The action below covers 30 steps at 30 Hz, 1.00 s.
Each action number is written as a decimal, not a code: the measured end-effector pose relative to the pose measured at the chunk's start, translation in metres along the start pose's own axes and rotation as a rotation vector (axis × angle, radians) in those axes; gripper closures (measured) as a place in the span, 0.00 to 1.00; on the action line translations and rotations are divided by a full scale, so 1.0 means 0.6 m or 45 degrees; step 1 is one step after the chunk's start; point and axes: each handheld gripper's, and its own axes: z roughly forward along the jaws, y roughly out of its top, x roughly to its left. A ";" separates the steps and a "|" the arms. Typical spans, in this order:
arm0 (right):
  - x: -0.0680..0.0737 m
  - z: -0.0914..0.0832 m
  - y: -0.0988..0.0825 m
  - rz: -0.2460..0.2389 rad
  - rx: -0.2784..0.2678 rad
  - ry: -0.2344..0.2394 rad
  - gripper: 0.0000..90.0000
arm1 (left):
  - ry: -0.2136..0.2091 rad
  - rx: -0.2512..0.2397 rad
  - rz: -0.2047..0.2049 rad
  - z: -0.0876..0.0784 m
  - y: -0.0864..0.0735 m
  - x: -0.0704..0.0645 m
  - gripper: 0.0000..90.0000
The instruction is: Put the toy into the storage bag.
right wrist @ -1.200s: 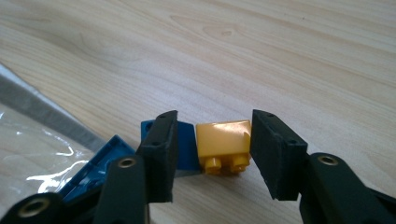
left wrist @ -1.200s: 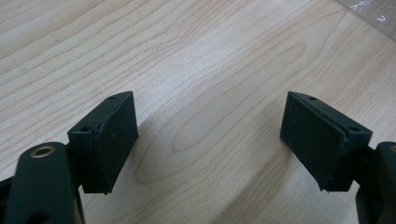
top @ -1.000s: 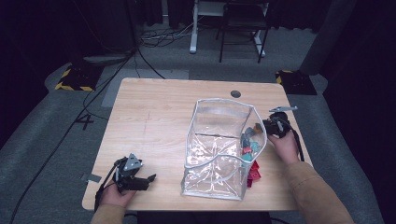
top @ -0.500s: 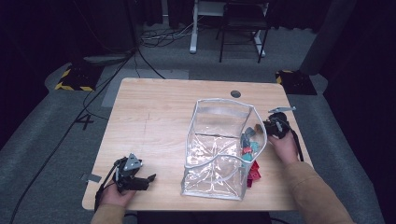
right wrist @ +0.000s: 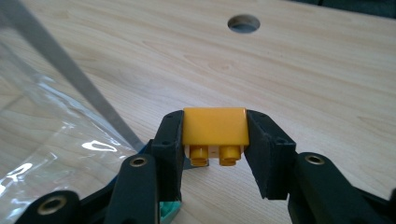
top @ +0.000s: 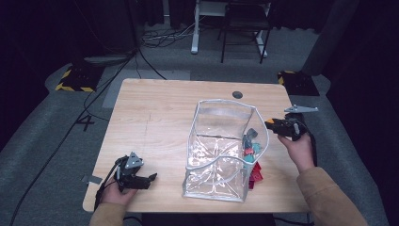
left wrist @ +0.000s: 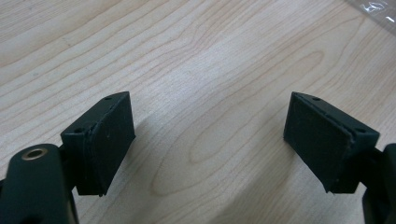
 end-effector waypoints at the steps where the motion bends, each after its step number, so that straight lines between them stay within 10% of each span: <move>1: 0.002 -0.008 0.003 0.006 -0.004 0.004 0.65 | 0.000 0.000 0.000 0.000 0.000 0.000 0.18; 30: 0.072 -0.165 0.101 -0.037 -0.189 0.175 0.65 | -0.004 0.002 0.014 -0.003 -0.003 0.005 0.19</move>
